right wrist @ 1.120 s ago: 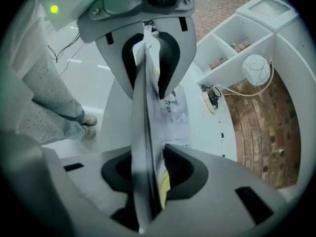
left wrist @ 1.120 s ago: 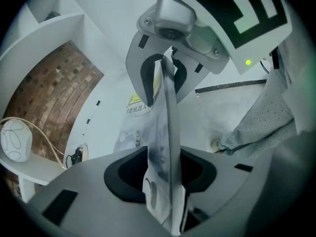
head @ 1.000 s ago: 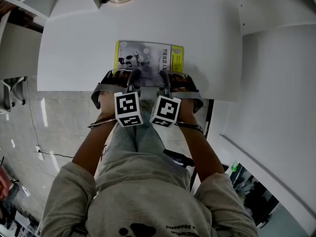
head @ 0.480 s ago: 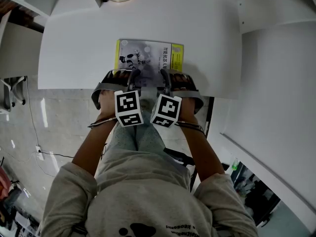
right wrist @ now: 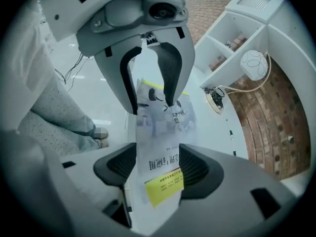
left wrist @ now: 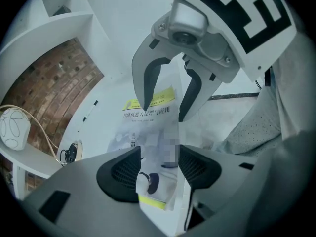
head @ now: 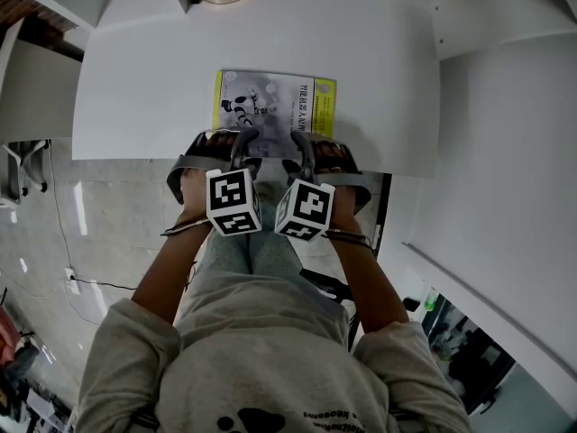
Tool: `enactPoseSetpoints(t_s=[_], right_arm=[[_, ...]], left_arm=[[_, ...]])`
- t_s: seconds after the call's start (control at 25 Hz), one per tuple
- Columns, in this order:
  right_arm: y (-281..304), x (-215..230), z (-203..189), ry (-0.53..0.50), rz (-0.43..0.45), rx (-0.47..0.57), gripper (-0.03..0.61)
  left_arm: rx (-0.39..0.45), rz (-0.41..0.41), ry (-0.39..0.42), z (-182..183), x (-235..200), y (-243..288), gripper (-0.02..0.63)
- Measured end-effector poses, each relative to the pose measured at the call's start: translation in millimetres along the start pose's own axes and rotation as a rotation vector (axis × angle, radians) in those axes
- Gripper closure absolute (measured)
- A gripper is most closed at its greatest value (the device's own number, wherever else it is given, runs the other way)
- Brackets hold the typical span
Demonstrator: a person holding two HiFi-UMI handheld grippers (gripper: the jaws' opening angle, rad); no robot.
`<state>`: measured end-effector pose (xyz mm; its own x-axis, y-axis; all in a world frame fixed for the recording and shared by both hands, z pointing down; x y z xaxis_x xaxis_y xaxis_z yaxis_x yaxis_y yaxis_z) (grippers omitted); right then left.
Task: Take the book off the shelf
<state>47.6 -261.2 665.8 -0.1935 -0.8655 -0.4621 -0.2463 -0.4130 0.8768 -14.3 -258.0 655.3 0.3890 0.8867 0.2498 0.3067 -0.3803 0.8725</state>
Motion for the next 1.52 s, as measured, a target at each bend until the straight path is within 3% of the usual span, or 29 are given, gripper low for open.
enactPoseSetpoints(t_s=[0.12, 0.32, 0.44, 0.64, 0.8, 1.0, 1.12, 1.24, 1.36, 1.52], right_arm=[[-4.3, 6.3, 2.6, 0.068, -0.022, 0.027, 0.316], [-11.1, 19.9, 4.6, 0.246, -0.073, 0.081, 0.316], [-13.5, 28.2, 5.0, 0.348, -0.116, 0.116, 0.316], [-21.3, 41.7, 7.3, 0.518, -0.157, 0.175, 0.319], [-27.3, 49.0, 7.3, 0.674, -0.182, 0.248, 0.378], [-41.4, 55.8, 6.4, 0.824, -0.229, 0.315, 0.493], [-49.0, 57.5, 5.9, 0.875, -0.251, 0.338, 0.524], [-58.8, 60.5, 5.6, 0.929, -0.278, 0.371, 0.548], [-74.1, 64.4, 5.0, 0.956, -0.314, 0.395, 0.56], [-99.4, 65.7, 5.7, 0.975, -0.354, 0.435, 0.561]], left_arm=[[0.066, 0.041, -0.066, 3.4, -6.5, -7.3, 0.382], [0.201, 0.082, -0.274, 4.5, -18.1, -17.6, 0.388], [0.286, 0.076, -0.395, 5.5, -24.1, -23.6, 0.469], [0.403, 0.029, -0.629, 3.7, -33.8, -29.4, 0.518], [0.429, 0.082, -0.63, 6.9, -37.3, -38.7, 0.581], [0.49, 0.099, -0.701, 11.8, -37.9, -51.1, 0.597], [0.541, 0.101, -0.752, 14.8, -40.5, -60.6, 0.603], [0.561, 0.118, -0.741, 16.9, -42.1, -69.3, 0.603], [0.607, 0.129, -0.779, 19.8, -46.3, -83.2, 0.603], [0.636, 0.196, -0.701, 30.7, -42.1, -107.6, 0.603]])
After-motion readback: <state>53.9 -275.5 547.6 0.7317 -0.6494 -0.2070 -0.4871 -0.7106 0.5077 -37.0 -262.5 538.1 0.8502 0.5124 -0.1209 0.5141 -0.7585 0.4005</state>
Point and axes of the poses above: the fingertips, and each gripper's own axes: y forward along the fingers, x to its right, z out of its top, the point moved 4 cm from there along -y, backward along the fingers, and after that the axes turned 11 degrees about -y, right-handed, at the moved point
